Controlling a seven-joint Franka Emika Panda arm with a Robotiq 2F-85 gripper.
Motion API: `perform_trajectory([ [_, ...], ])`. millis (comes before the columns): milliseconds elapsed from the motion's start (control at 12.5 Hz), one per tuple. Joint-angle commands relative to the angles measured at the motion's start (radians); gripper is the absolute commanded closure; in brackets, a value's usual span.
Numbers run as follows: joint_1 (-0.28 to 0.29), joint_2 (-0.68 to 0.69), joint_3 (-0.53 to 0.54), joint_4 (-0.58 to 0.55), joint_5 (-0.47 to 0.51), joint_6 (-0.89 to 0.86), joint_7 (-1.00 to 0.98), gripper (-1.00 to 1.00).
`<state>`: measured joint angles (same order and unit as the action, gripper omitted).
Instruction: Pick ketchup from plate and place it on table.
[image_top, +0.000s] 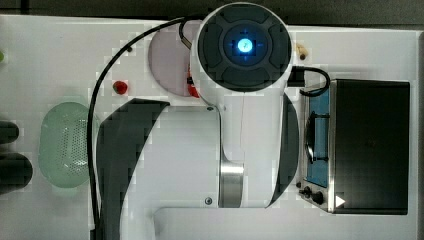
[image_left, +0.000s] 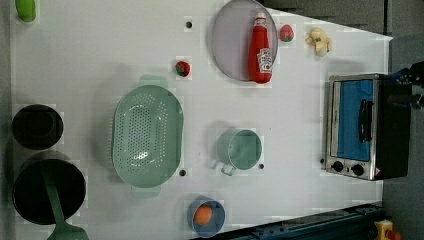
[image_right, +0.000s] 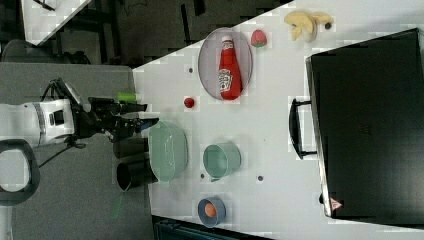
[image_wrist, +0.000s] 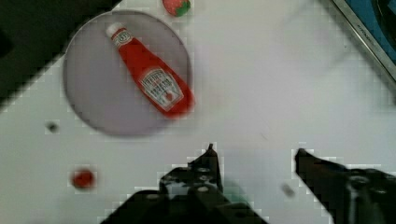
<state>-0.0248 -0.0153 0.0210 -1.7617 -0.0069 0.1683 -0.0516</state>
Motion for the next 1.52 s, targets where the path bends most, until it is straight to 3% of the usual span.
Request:
perform_trajectory([
  [80, -0.101, -0.153, 0.050, 0.012, 0.022, -0.206, 0.027, -0.54],
  [240, -0.098, -0.144, 0.052, 0.012, 0.022, -0.202, 0.026, -1.00],
  [960, -0.073, 0.058, 0.101, 0.012, 0.022, -0.053, -0.095, -1.00],
  [1520, -0.063, 0.289, 0.105, 0.012, 0.021, 0.211, -0.398, -1.00],
])
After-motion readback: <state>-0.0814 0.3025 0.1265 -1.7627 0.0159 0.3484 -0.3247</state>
